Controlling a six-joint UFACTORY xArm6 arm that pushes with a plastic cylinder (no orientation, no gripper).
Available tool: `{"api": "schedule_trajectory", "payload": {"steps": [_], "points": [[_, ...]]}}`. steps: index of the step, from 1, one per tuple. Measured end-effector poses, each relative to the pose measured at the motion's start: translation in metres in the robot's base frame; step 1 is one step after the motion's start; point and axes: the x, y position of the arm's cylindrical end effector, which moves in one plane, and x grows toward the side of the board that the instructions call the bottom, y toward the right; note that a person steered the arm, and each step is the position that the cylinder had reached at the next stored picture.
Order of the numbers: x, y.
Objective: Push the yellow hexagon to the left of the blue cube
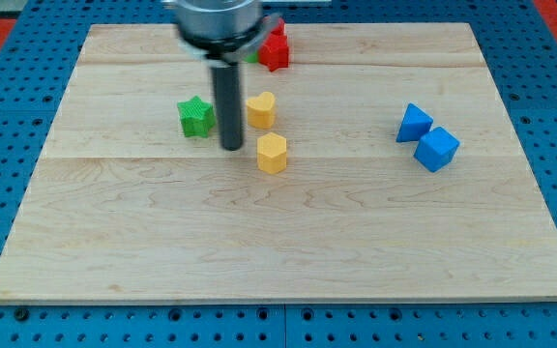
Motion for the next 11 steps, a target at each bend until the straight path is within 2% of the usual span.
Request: {"api": "schedule_trajectory", "payload": {"steps": [1, 2, 3, 5, 6, 7, 8, 9, 10, 11], "points": [[0.002, 0.005], [0.012, 0.043], [0.036, 0.057], [0.027, 0.190], [0.032, 0.135], [0.039, 0.056], [0.008, 0.029], [-0.010, 0.085], [-0.018, 0.102], [-0.015, 0.152]]}}
